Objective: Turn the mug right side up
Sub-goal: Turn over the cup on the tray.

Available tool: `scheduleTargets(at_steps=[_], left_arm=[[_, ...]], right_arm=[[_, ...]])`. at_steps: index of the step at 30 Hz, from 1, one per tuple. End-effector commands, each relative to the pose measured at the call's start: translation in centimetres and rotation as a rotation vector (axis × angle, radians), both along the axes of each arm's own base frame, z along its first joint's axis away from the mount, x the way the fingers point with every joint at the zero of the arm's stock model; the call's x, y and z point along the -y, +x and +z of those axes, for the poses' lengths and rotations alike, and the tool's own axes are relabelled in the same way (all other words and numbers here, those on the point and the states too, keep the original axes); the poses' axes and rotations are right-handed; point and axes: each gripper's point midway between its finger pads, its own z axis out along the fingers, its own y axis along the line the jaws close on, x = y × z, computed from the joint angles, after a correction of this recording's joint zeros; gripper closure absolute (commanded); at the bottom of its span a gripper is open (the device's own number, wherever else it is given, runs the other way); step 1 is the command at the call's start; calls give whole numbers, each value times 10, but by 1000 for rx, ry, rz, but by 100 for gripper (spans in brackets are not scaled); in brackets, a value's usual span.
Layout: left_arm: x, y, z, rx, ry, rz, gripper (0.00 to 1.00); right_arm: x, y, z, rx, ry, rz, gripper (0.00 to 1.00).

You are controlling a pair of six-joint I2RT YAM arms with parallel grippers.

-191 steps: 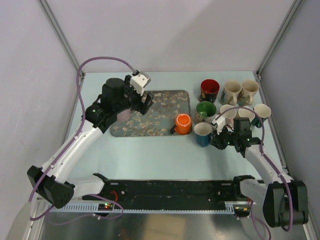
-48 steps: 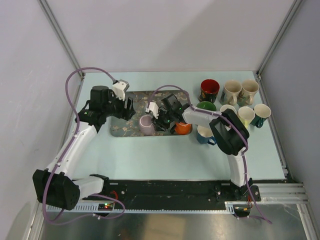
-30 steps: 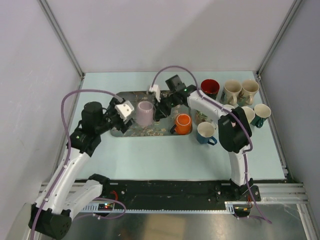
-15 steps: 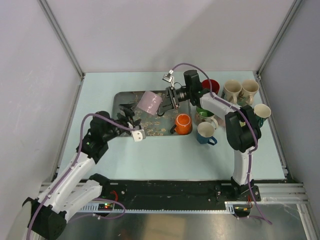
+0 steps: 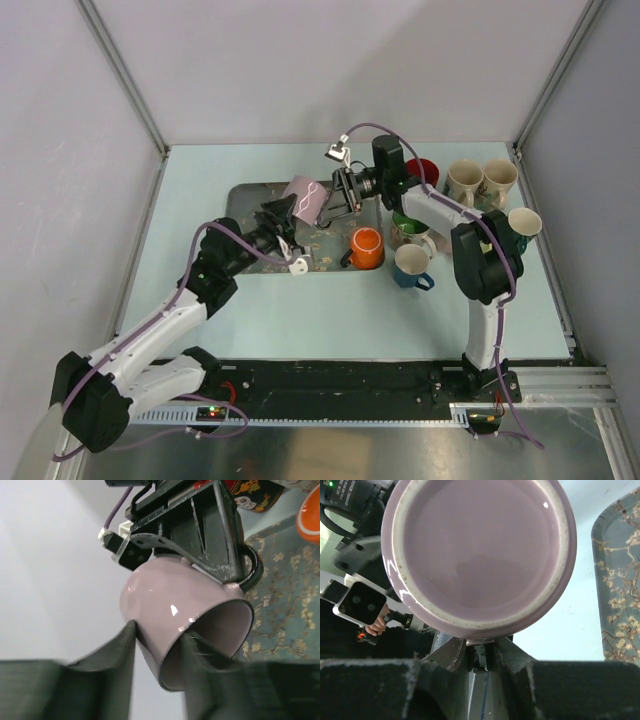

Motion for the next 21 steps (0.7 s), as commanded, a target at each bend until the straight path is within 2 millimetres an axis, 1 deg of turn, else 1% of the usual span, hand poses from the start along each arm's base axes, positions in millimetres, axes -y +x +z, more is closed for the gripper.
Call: scheduleTargets(at_steps=[1, 2, 3, 4, 5, 7, 10, 12, 14, 15, 16, 17, 18, 19, 21], left_arm=[[0, 11, 50, 60, -137, 56, 83], [-1, 13, 52, 40, -162, 70, 92], [-4, 15, 54, 24, -184, 88, 96], [-5, 17, 54, -2, -212, 103, 98], [-9, 18, 54, -23, -238, 125, 99], [-13, 20, 54, -76, -299, 158, 100], [-19, 20, 54, -143, -368, 192, 100], [-22, 20, 52, -190, -397, 215, 100], [-26, 22, 51, -247, -425, 251, 100], [-27, 22, 46, -287, -424, 268, 100], [-28, 21, 40, -338, -421, 288, 100], [-28, 21, 34, -391, -423, 304, 100], [-29, 21, 34, -426, -432, 317, 100], [-29, 19, 24, -486, -418, 337, 100], [-29, 14, 12, -595, -428, 369, 100]], right_arm=[[6, -12, 40, 148, 84, 40, 94], [7, -10, 40, 151, 81, 20, 87], [9, -8, 41, 149, 75, 3, 77], [11, -4, 42, 156, 72, -24, 68], [13, -1, 43, 160, 67, -47, 57], [19, 9, 45, 180, 57, -114, 41], [28, 23, 50, 210, 44, -201, 27], [36, 32, 54, 239, 35, -260, 22], [44, 44, 58, 289, 21, -330, 19], [49, 53, 56, 305, -16, -390, 19], [55, 58, 53, 342, -62, -433, 19], [61, 66, 53, 436, -108, -484, 19], [66, 69, 50, 506, -153, -511, 19], [72, 72, 51, 598, -187, -531, 19], [81, 69, 50, 729, -245, -533, 19]])
